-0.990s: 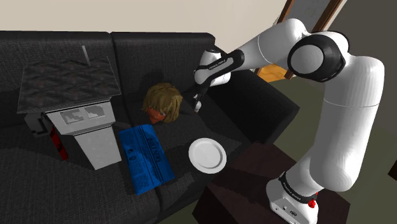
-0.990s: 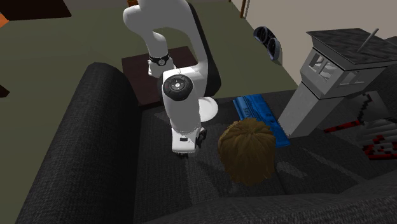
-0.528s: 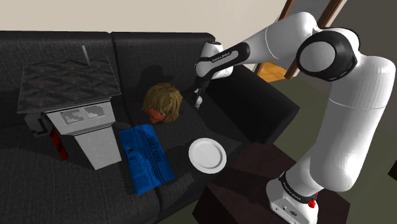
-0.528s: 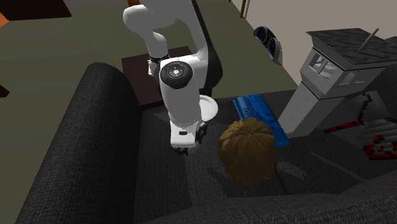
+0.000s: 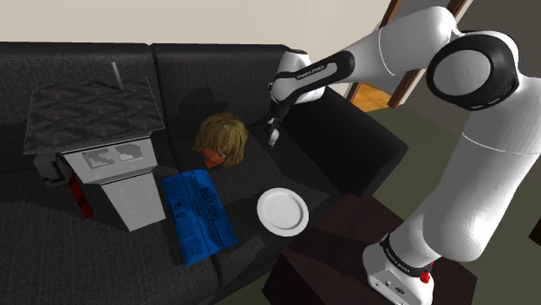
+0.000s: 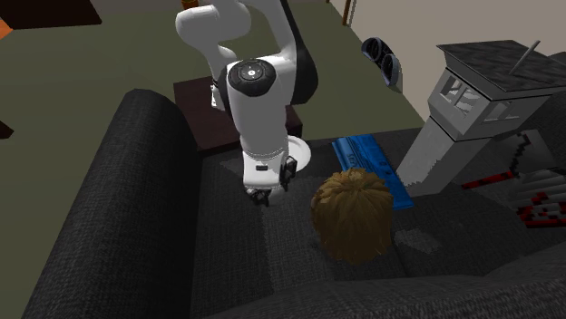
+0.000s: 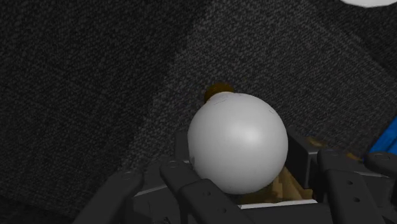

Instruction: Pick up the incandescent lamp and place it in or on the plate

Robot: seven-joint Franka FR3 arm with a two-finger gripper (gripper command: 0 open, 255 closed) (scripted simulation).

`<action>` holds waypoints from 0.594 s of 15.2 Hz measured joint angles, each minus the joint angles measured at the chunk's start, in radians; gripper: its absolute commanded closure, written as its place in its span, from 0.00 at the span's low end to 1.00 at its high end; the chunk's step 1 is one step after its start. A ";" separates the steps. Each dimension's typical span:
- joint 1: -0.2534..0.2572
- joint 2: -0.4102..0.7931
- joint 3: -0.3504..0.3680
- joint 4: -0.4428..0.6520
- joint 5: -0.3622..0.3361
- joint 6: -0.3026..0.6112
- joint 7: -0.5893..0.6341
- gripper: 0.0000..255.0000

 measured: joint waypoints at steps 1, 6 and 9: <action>0.009 -0.023 0.003 -0.034 -0.002 0.011 0.012 1.00; 0.050 -0.192 0.021 -0.253 -0.019 0.065 0.077 1.00; 0.078 -0.286 0.043 -0.369 -0.028 0.092 0.130 1.00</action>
